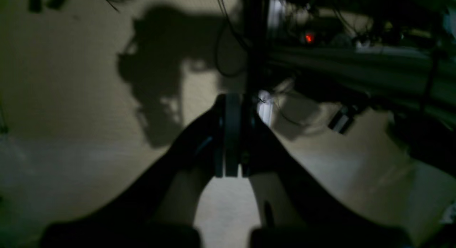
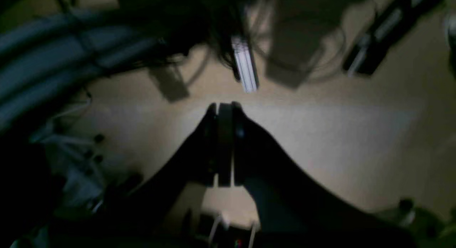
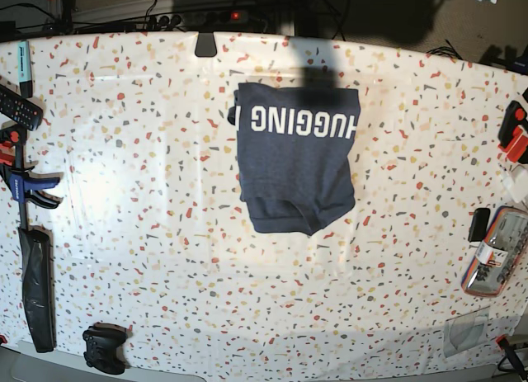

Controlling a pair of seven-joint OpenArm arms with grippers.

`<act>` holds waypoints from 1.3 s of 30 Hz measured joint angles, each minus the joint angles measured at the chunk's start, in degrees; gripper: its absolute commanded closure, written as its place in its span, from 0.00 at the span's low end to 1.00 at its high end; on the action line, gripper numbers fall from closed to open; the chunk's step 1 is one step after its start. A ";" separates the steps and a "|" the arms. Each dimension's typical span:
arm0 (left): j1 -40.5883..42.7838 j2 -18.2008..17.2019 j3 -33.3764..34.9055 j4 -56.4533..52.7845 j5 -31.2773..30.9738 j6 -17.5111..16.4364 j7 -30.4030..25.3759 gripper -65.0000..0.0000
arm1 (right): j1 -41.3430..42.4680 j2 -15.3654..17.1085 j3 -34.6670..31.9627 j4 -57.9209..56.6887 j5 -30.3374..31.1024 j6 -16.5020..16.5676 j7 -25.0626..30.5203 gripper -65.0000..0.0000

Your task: Fold the T-shirt properly

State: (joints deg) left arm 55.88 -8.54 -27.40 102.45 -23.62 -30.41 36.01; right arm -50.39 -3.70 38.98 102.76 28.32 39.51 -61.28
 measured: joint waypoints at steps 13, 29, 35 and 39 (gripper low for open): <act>-13.57 0.55 0.02 -34.45 9.60 -1.11 -13.44 1.00 | 8.39 15.37 0.00 -35.58 -0.46 0.02 10.32 1.00; -37.48 0.68 -0.20 -70.10 20.04 -4.09 -16.37 1.00 | 28.02 17.46 -10.93 -61.11 -14.73 0.00 24.28 1.00; -43.30 0.74 -0.26 -76.26 22.64 -2.73 -17.77 1.00 | 31.10 17.05 -25.07 -64.61 -14.75 -6.10 30.88 1.00; -45.33 1.27 -0.26 -79.82 24.09 0.46 -20.46 1.00 | 33.77 17.03 -33.48 -67.30 -14.73 -9.77 33.05 1.00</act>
State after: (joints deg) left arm 10.55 -7.27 -27.66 22.63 0.47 -29.95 15.55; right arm -16.62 13.32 5.50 35.46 13.58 29.74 -28.23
